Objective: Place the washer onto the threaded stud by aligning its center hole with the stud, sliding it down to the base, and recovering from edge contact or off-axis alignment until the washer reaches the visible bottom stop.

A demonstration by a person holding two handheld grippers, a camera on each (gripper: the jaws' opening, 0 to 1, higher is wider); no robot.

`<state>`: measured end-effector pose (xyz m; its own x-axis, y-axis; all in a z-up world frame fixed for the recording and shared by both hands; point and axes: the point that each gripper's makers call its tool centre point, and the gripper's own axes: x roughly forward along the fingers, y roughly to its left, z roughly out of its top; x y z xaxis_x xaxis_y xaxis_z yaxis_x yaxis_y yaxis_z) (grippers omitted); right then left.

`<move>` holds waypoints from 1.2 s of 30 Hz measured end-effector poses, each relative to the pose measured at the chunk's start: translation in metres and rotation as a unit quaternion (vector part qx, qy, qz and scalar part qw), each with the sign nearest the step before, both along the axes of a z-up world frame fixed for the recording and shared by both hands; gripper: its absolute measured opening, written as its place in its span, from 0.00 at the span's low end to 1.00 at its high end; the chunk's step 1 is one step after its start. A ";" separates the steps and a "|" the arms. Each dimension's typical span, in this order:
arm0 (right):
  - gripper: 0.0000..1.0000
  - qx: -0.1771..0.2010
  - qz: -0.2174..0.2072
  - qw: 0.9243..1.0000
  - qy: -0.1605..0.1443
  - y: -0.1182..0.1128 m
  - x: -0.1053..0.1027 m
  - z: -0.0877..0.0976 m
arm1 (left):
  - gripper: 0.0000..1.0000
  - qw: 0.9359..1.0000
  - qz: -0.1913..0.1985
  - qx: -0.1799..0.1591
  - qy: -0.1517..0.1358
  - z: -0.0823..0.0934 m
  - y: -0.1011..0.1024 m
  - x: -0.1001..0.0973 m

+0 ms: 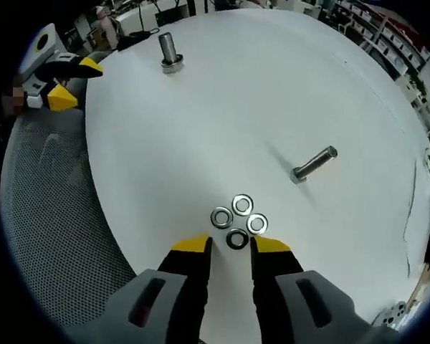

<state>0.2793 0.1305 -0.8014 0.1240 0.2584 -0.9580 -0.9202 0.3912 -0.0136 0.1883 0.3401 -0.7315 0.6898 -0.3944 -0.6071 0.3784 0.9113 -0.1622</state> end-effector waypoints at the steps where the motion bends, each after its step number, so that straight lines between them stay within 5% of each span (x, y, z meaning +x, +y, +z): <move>1: 0.24 -0.002 -0.002 1.000 0.009 0.000 0.001 0.000 | 0.34 1.000 0.000 -0.001 0.001 0.000 0.000 0.000; 9: 0.20 -0.063 0.030 0.997 0.027 -0.001 0.003 -0.001 | 0.34 1.000 -0.001 0.000 0.002 0.000 -0.001 0.000; 15: 0.20 -0.069 0.038 0.996 0.034 -0.002 0.003 -0.001 | 0.32 1.000 -0.005 0.004 0.005 -0.002 -0.001 -0.001; 17: 0.20 -0.080 0.078 0.993 0.026 0.000 0.003 -0.002 | 0.32 1.000 -0.004 0.003 0.004 -0.002 -0.001 -0.001; 36: 0.16 -0.120 0.080 0.989 0.028 0.000 0.002 -0.001 | 0.32 1.000 -0.003 -0.002 0.003 0.000 -0.001 0.000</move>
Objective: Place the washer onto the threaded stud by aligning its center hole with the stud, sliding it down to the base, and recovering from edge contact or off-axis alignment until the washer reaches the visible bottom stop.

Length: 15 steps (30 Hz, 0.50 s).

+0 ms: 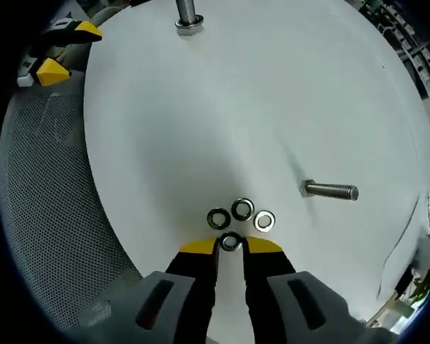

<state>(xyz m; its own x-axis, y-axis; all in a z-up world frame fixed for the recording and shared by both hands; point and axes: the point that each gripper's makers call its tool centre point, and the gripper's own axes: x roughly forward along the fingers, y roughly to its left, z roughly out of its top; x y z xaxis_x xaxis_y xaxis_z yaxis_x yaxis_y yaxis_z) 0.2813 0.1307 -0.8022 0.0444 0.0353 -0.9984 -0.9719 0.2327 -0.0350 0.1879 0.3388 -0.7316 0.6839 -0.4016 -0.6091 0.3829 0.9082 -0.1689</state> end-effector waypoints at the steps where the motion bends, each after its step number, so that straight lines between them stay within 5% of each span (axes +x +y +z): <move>1: 0.16 0.002 0.001 1.000 0.000 0.000 0.001 0.000 | 0.32 1.000 0.000 0.000 -0.001 0.001 0.000 0.000; 15: 0.15 0.035 -0.035 0.999 -0.014 0.000 0.002 0.001 | 0.32 1.000 -0.005 -0.003 0.000 0.000 -0.002 0.000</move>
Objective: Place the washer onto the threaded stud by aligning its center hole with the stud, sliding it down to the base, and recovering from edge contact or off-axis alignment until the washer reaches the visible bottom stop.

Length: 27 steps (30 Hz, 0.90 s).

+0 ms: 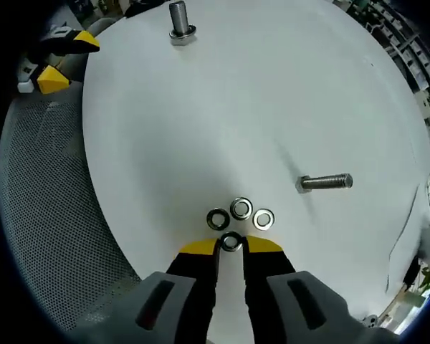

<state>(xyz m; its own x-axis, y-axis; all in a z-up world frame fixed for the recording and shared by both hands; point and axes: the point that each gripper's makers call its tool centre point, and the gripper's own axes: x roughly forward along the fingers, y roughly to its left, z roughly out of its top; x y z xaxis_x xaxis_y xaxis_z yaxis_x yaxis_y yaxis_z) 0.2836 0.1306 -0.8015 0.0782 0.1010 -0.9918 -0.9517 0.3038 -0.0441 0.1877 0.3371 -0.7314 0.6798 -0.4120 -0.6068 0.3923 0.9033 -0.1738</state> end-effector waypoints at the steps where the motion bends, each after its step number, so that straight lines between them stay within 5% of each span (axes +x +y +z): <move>1: 0.15 0.002 -0.004 1.000 -0.004 0.000 0.000 0.000 | 0.32 1.000 0.000 0.000 -0.001 0.000 0.000 0.000; 17: 0.15 0.064 -0.065 0.995 -0.026 -0.002 0.000 0.002 | 0.32 1.000 0.001 0.005 -0.004 0.001 0.001 0.000; 27: 0.14 0.069 -0.057 0.995 -0.034 -0.005 0.000 0.004 | 0.32 1.000 0.005 0.005 -0.005 0.001 0.003 0.001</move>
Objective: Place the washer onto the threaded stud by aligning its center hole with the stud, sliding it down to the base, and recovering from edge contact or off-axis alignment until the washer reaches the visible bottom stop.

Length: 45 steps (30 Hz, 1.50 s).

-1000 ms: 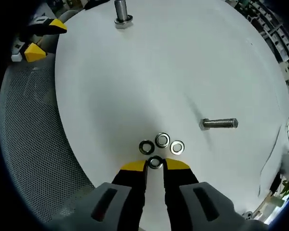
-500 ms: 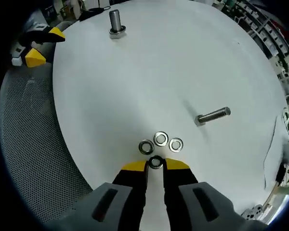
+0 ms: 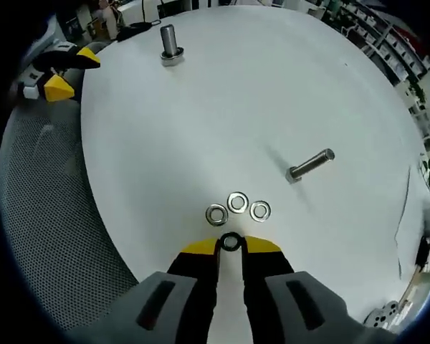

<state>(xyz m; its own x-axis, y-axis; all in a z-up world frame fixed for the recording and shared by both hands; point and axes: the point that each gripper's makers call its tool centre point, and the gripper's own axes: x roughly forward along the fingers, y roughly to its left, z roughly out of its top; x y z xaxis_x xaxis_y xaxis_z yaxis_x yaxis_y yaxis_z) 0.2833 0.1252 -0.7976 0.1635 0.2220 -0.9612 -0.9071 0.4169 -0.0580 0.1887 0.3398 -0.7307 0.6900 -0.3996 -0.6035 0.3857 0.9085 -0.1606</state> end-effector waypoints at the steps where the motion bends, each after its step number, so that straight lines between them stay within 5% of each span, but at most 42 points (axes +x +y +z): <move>1: 0.14 0.003 -0.006 1.000 0.001 0.000 0.000 0.002 | 0.32 1.000 0.000 0.001 -0.001 0.000 0.000 0.000; 6: 0.14 0.042 -0.026 0.999 -0.008 0.007 0.012 0.019 | 0.31 1.000 -0.003 0.002 -0.001 0.000 -0.001 0.000; 35: 0.14 0.051 -0.024 0.996 -0.069 0.018 0.070 0.066 | 0.32 1.000 -0.001 0.000 -0.003 0.000 0.000 0.000; 45: 0.14 0.050 -0.005 0.996 -0.080 0.029 0.078 0.067 | 0.32 1.000 0.000 -0.001 -0.005 0.001 0.000 0.001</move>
